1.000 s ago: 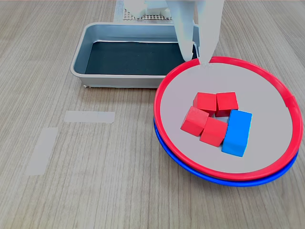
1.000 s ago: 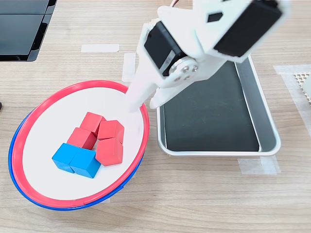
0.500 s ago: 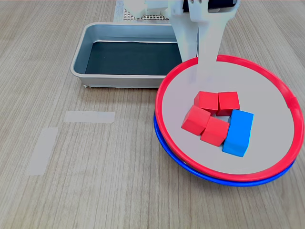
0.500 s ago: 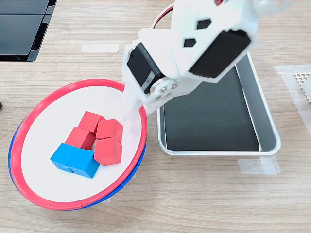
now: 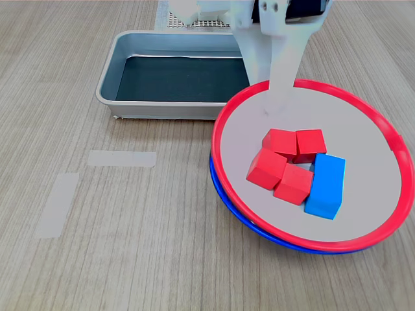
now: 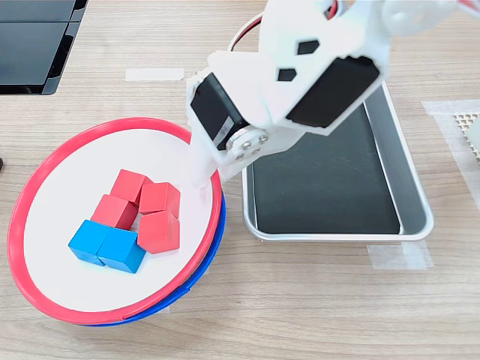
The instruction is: Resolve any anomalies and move all blocks to matching dishes
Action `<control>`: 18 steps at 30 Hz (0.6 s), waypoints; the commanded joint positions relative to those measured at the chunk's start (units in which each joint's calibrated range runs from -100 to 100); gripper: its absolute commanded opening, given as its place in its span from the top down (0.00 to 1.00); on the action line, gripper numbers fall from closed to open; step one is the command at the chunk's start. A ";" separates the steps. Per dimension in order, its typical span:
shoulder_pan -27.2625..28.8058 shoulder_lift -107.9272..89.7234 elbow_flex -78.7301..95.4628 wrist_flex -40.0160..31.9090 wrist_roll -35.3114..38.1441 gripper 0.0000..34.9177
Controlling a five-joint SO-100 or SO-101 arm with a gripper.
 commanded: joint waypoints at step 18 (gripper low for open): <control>4.09 -17.61 4.05 -2.12 -0.83 1.00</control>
